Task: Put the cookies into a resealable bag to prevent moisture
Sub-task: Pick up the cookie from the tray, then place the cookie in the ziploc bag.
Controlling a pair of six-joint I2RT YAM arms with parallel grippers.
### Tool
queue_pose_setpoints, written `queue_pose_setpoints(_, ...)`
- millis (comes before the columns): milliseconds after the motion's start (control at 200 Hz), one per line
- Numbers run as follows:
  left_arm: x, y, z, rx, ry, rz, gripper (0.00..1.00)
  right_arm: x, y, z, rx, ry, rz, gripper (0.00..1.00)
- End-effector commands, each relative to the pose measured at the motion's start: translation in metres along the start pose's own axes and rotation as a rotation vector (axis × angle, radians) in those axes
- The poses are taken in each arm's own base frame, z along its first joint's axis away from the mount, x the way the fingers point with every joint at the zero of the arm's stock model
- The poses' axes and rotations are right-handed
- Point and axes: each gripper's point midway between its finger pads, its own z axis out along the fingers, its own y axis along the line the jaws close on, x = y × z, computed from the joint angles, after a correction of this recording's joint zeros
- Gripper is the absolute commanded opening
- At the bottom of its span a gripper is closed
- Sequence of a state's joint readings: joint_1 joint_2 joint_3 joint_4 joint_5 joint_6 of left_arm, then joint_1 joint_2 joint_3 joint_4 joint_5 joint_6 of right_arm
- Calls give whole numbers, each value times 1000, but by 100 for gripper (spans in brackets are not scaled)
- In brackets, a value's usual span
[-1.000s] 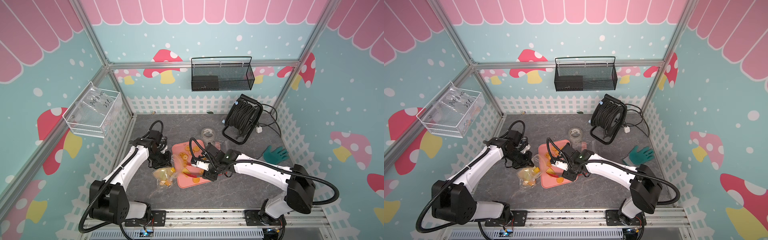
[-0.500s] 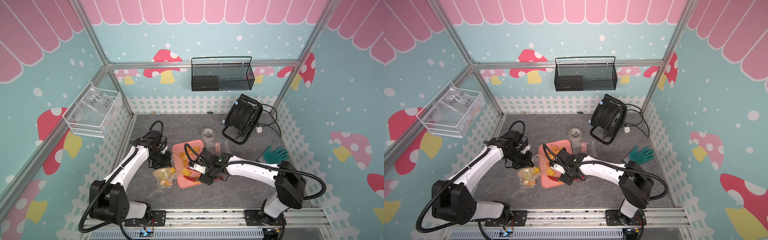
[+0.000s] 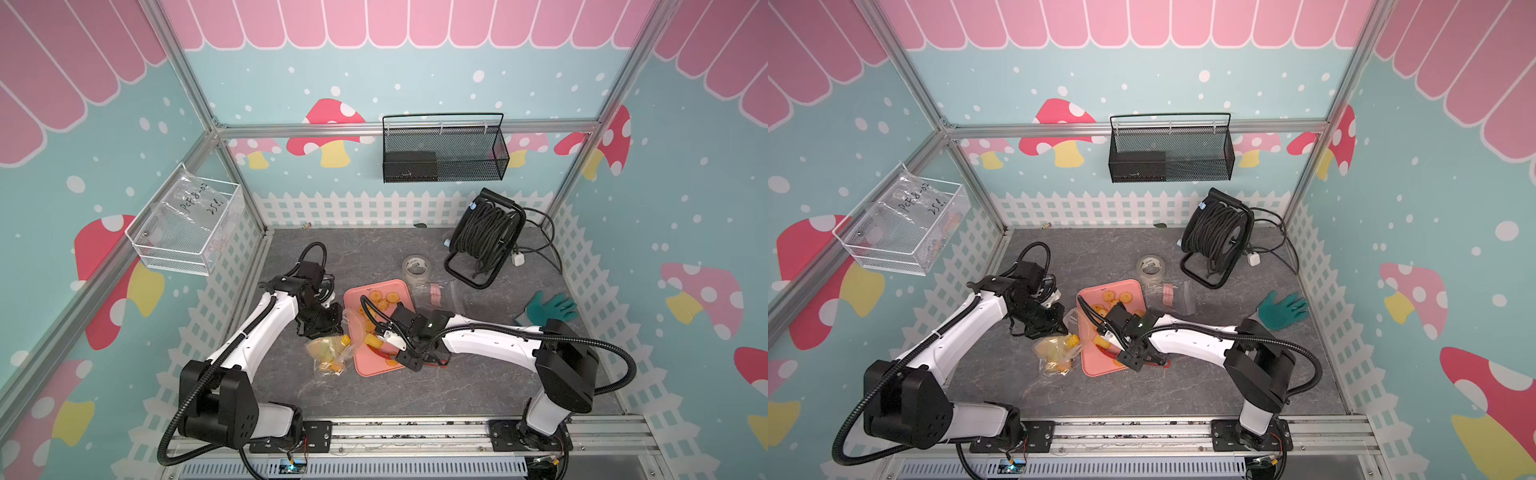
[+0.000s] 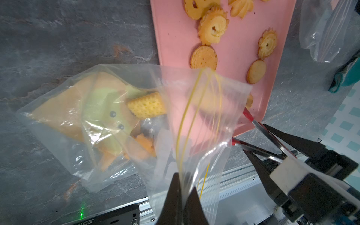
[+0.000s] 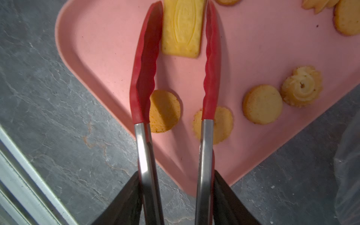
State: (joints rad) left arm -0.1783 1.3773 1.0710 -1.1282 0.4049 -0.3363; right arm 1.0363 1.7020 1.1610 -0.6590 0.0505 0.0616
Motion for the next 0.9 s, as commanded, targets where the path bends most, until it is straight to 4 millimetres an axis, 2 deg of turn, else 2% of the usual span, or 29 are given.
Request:
queue_pose_setpoints(0, 3, 0, 2, 7, 8, 11, 0, -8, -4, -10, 27, -18, 4, 54)
queue_pose_setpoints(150, 3, -1, 0, 9, 1, 14, 0, -11, -9, -21, 30, -49, 15, 52)
queue_pose_setpoints(305, 3, -1, 0, 10, 3, 12, 0, -14, -18, -41, 31, -107, 47, 48)
queue_pose_setpoints(520, 1, -2, 0, 11, 2, 10, 0, -14, -19, -69, -5, -196, 65, 46)
queue_pose_setpoints(771, 1, -2, 1, 10, 6, 9, 0, -39, -16, -127, -76, -399, 37, 46)
queue_pose_setpoints(896, 0, -3, -1, 15, -2, 7, 0, -54, -2, -133, -157, -462, -5, 46)
